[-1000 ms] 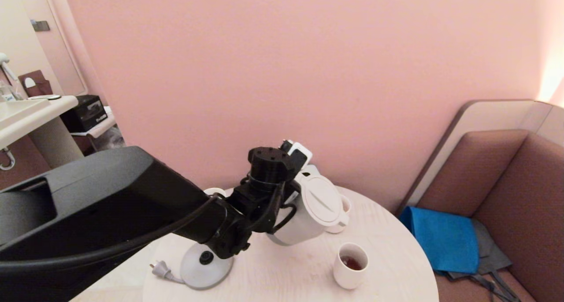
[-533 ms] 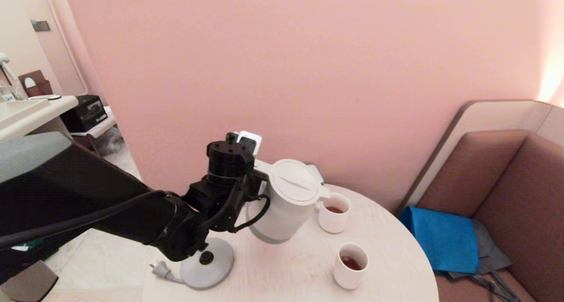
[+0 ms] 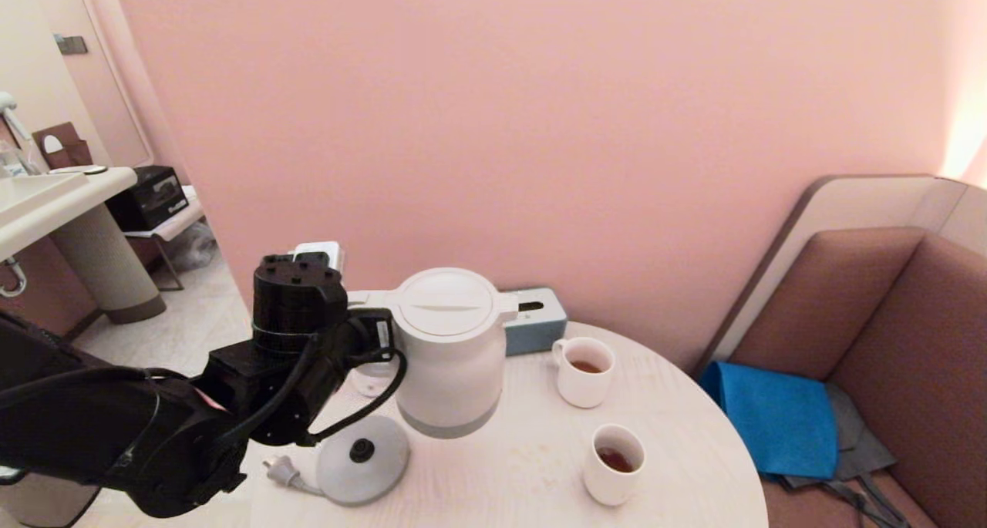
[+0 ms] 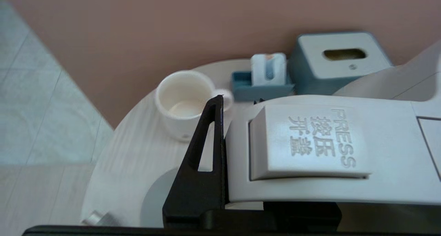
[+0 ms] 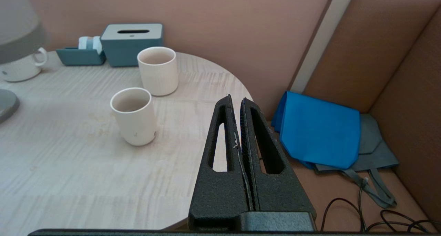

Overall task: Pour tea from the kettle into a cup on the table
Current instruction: Put down the kettle on the table

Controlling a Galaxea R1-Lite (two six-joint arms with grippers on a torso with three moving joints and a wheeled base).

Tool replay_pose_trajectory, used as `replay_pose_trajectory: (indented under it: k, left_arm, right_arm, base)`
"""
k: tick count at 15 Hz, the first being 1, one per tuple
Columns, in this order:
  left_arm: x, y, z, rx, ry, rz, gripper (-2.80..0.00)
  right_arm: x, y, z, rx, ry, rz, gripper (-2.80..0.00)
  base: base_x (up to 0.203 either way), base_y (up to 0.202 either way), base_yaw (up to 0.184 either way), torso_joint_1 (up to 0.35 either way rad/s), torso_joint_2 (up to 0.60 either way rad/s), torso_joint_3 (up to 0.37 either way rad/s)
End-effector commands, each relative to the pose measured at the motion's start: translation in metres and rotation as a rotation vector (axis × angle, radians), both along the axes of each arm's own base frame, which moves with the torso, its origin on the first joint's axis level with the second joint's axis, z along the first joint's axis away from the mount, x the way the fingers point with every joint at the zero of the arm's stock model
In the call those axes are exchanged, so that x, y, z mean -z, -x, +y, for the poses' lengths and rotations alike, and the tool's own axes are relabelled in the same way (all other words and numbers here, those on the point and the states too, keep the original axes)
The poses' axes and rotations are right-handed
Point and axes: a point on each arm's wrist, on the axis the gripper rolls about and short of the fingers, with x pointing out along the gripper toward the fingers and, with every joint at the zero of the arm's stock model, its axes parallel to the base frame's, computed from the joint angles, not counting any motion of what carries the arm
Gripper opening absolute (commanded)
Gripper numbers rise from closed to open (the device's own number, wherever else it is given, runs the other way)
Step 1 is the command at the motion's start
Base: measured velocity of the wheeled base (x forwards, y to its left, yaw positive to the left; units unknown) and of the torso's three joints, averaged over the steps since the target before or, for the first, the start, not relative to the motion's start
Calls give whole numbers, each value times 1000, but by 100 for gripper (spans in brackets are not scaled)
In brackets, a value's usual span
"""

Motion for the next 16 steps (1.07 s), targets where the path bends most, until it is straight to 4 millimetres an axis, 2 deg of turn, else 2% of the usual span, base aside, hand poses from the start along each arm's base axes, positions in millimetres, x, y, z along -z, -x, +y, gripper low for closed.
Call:
replay_pose_trajectory:
  k: [1,8,12,16]
  left_arm:
    - [1,-3,21,-67,25,-34,-280]
    - [42,-8,80,-167,28,-16,-280]
    - [65,-12,99,-209,-17,-36,-280]
    - [84,-5,110,-223,-30,-23,-280]
  right_arm:
    - [0,0,0,-1,0,2,-280]
    - [0,0,0,-1,0,2,-280]
    - [0,0,0,-1,0,2,-280]
    - [0,0,0,-1,0,2,-280]
  base:
    - [0,0,0,0,0,0]
    - [0,0,0,0,0,0]
    - [0,0,0,0,0,0]
    - [0,0,0,0,0,0]
